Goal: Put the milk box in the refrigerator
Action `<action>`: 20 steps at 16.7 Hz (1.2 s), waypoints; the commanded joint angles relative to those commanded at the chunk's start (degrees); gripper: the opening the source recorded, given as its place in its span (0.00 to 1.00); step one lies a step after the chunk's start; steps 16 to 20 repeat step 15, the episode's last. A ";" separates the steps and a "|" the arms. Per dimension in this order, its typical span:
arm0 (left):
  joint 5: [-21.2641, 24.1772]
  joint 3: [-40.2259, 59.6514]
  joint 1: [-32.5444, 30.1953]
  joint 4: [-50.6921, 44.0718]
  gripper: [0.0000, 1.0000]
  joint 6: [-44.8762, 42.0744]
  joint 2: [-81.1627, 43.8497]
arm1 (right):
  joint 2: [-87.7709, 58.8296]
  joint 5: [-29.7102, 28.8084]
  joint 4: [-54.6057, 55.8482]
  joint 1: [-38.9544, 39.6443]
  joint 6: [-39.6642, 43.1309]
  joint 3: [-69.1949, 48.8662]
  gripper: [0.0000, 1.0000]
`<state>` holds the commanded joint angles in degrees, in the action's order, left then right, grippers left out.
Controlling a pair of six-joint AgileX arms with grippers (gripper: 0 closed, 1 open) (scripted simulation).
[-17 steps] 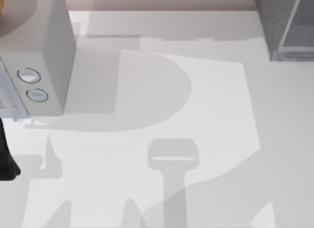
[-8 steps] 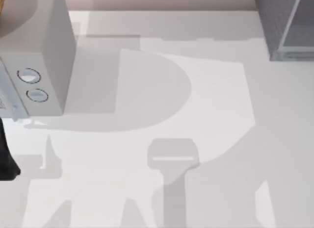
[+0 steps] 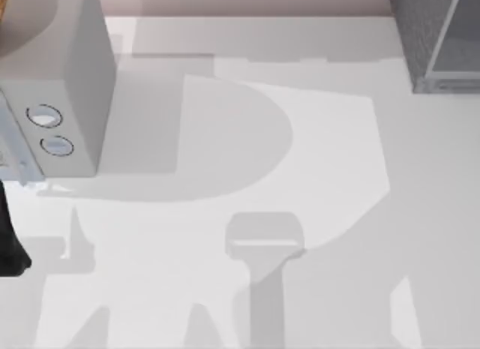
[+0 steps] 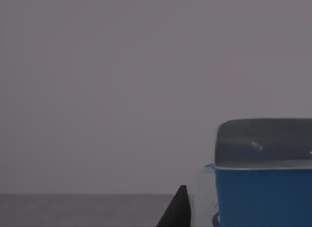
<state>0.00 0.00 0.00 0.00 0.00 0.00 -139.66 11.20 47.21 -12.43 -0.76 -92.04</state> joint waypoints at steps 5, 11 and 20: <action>0.00 0.00 0.00 0.00 1.00 0.00 0.00 | 0.00 0.00 0.00 0.00 0.00 0.00 0.68; 0.00 0.00 0.00 0.00 1.00 0.00 0.00 | 0.00 0.00 0.00 0.00 0.00 0.00 1.00; 0.00 0.00 0.00 0.00 1.00 0.00 0.00 | 0.00 0.00 0.00 0.00 0.00 0.00 1.00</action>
